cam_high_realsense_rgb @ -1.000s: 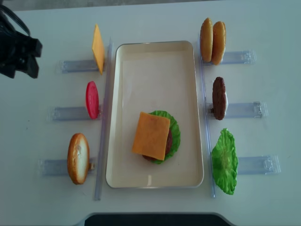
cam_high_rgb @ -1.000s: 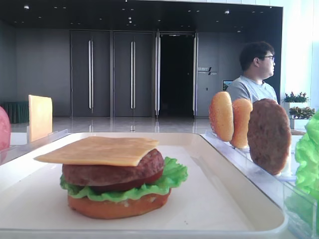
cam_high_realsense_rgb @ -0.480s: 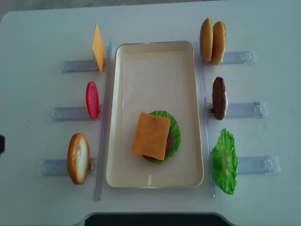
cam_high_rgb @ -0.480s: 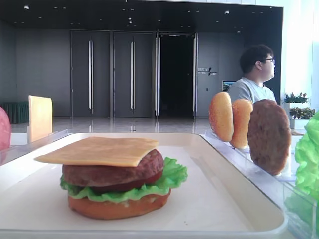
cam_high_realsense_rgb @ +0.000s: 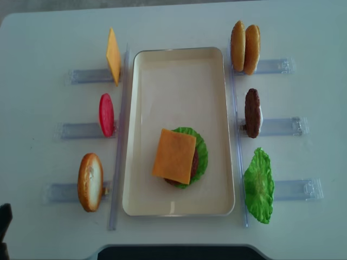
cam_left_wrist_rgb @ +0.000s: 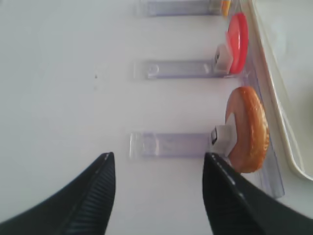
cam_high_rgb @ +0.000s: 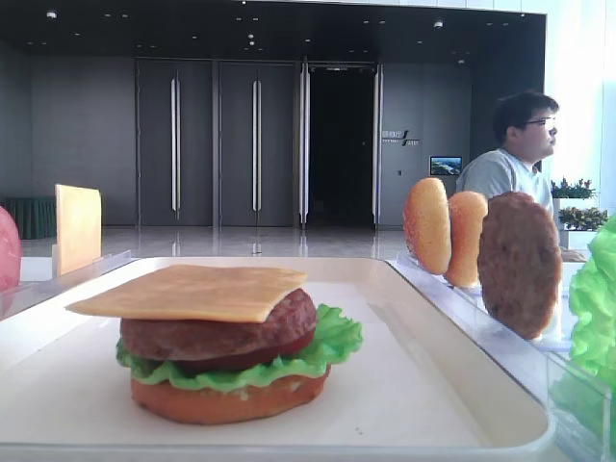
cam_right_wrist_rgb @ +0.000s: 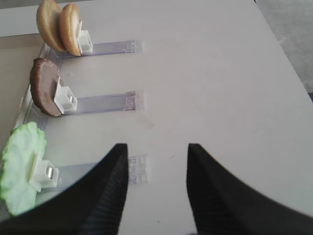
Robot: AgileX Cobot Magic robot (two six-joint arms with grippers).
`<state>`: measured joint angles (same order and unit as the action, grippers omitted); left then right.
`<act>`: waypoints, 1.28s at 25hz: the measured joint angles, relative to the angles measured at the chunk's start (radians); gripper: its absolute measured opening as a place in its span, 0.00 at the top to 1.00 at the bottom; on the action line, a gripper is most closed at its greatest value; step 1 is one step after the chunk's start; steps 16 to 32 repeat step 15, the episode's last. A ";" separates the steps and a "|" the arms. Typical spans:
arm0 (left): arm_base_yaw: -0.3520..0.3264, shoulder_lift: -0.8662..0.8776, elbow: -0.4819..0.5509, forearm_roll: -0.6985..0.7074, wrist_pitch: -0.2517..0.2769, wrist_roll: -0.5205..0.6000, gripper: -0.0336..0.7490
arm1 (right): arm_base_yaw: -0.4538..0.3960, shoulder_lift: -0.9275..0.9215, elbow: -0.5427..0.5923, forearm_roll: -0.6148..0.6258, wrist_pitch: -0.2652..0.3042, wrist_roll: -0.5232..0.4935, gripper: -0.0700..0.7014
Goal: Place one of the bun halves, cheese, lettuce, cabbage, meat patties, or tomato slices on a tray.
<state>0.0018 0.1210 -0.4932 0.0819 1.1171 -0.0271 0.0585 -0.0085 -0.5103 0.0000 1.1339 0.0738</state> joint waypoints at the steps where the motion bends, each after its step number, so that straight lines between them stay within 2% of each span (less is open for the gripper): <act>1: 0.000 -0.009 0.005 0.000 -0.009 0.000 0.41 | 0.000 0.000 0.000 0.000 0.000 0.000 0.55; 32: 0.000 -0.018 0.022 0.000 -0.008 0.005 0.42 | 0.000 0.000 0.000 0.000 0.000 0.000 0.55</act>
